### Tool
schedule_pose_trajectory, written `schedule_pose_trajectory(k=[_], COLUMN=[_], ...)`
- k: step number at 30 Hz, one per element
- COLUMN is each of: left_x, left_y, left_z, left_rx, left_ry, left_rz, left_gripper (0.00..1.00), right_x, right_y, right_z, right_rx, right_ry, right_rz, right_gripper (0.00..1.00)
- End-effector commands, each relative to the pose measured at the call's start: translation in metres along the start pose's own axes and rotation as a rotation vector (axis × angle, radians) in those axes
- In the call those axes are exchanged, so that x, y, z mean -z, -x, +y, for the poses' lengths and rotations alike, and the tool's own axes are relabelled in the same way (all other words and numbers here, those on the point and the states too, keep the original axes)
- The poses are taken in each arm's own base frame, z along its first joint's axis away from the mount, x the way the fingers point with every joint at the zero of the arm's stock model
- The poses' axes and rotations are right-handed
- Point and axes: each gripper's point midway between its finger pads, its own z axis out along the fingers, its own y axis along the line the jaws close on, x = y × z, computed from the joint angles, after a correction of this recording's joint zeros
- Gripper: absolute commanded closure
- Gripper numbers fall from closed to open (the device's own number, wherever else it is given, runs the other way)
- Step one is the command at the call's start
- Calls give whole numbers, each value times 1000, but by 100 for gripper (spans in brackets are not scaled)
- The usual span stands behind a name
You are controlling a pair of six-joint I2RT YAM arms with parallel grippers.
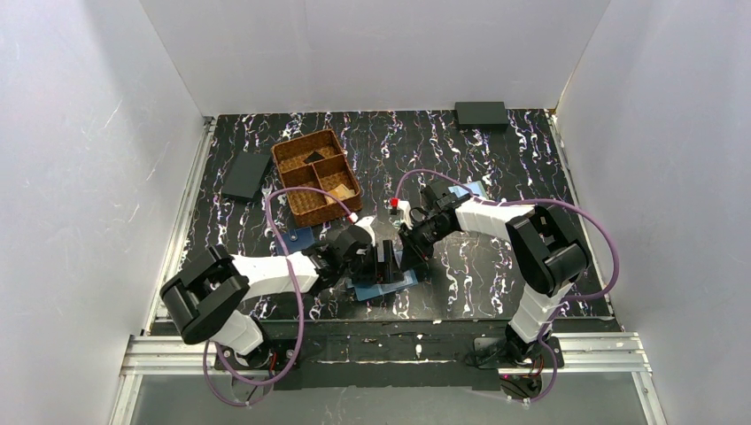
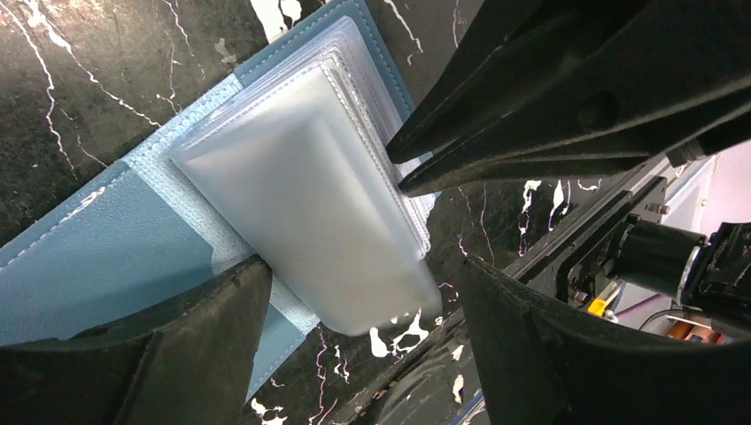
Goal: Take the credit cards out of the card holder
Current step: Open the card holder at the center of the board.
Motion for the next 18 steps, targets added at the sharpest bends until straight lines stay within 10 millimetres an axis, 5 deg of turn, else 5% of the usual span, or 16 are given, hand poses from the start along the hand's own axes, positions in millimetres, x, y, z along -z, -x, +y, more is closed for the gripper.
schedule_pose_trajectory(k=[1, 6, 11, 15, 18], left_x=[-3, 2, 4, 8, 6], left_y=[-18, -19, -25, -28, -28], left_z=[38, 57, 65, 64, 62], left_rx=[29, 30, 51, 129, 169], left_ry=[191, 332, 356, 286, 236], left_rz=[73, 102, 119, 112, 112], left_gripper=[26, 43, 97, 100, 100], right_x=[-3, -5, 0, 14, 16], right_y=[10, 8, 11, 19, 20], right_z=[6, 4, 4, 12, 14], right_rx=[14, 4, 6, 24, 32], right_ry=[44, 36, 35, 79, 83], right_rz=[-37, -30, -46, -102, -113], right_gripper=[75, 77, 76, 60, 58])
